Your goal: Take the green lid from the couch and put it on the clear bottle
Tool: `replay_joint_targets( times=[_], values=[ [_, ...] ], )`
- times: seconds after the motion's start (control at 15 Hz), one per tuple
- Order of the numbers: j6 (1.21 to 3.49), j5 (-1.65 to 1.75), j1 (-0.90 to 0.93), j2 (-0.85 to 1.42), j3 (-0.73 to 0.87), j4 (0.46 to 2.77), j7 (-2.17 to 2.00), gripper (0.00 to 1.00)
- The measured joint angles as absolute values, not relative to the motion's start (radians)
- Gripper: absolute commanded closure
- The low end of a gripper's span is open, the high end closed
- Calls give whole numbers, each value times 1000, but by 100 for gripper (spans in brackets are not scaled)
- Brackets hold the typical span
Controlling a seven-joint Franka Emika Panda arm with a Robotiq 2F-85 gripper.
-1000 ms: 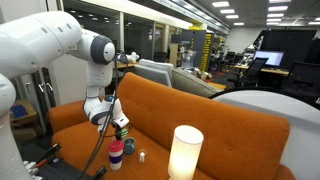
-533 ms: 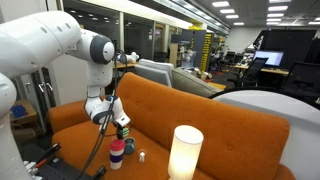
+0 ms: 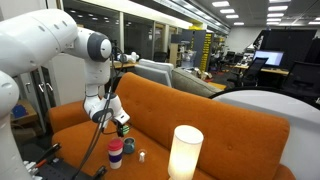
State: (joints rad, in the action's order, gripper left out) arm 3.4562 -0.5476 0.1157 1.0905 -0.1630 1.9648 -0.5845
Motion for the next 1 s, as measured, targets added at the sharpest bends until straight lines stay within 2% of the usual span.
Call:
replay_joint_targets(
  times=[0.53,1.0],
  values=[
    [3425,-664,394,995,-2,2041,-521,30],
    [3206,-637,433,1060,71,1898,-484,30]
  ],
)
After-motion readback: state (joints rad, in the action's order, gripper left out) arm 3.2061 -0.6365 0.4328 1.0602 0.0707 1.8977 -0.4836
